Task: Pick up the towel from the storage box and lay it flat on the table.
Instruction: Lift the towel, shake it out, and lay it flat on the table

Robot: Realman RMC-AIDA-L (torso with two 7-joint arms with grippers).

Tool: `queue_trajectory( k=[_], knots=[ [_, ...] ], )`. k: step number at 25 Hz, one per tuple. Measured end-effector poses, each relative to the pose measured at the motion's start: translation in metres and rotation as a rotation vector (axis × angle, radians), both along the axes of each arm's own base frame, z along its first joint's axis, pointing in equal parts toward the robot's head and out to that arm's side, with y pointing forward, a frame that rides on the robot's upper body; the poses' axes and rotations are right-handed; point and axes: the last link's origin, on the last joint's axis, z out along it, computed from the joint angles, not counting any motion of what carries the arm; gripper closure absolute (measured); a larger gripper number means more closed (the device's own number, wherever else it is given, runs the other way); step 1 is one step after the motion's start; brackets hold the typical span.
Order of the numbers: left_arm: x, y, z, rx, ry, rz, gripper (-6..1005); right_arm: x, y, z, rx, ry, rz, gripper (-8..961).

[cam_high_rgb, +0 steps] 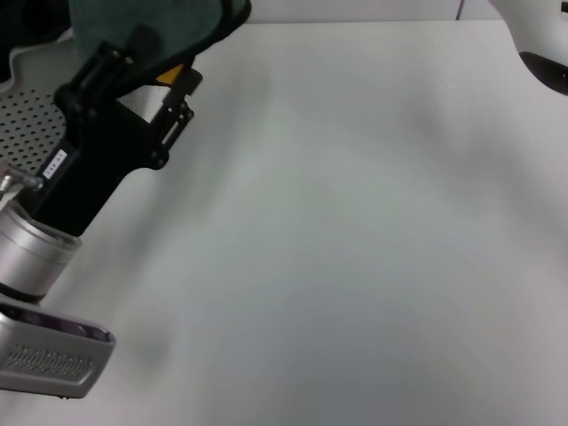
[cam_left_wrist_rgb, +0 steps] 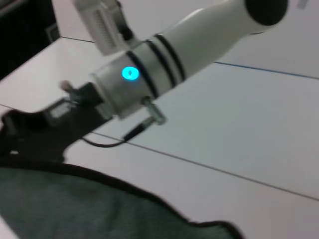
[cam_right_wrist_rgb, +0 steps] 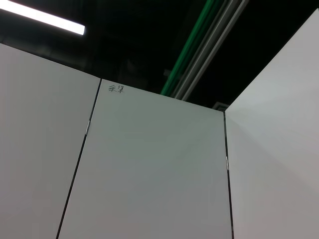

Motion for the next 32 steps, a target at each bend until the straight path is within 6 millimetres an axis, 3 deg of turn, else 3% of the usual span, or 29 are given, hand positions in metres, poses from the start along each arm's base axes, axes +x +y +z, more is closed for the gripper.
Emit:
queue_trajectory(
  k=[12,20,32],
  knots=[
    [0.006,-0.005,0.009,0.113,0.022,-0.063,433,0.012,0.003,0.001,-0.072,0.045,-0.051,953],
    [0.008,-0.023,0.022,0.136,-0.090,-0.128,451,0.021,0.003,0.002,-0.105,0.065,-0.070,952],
    [0.010,-0.023,0.003,0.001,-0.034,-0.140,452,0.020,-0.001,0.000,-0.129,0.069,-0.055,952]
  ],
)
